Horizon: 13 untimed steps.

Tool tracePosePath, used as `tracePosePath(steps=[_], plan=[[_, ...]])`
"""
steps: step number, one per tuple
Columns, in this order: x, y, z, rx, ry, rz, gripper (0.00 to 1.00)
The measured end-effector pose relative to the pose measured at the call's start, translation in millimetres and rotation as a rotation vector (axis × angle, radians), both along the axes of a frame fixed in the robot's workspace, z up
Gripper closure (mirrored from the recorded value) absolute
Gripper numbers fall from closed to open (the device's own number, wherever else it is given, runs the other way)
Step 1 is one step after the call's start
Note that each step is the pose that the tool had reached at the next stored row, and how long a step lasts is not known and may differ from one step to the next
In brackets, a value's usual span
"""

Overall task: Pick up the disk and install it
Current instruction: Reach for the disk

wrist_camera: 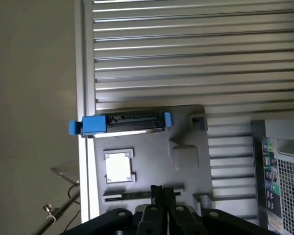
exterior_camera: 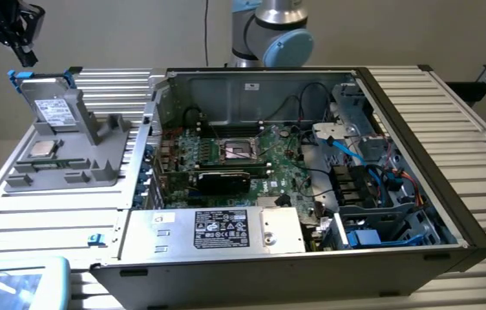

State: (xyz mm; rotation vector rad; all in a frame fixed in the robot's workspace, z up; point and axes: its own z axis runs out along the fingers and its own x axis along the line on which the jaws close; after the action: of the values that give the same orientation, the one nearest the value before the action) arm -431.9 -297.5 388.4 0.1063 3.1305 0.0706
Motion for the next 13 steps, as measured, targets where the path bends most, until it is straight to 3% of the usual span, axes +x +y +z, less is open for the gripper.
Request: tracePosePath(steps=[8,13], plan=[[-3.2,9.0,0.0,0.0000,0.0000,0.040,0.89],[-13.2,19.2,-0.4,0.0000,0.0001,0.044,0.89]])
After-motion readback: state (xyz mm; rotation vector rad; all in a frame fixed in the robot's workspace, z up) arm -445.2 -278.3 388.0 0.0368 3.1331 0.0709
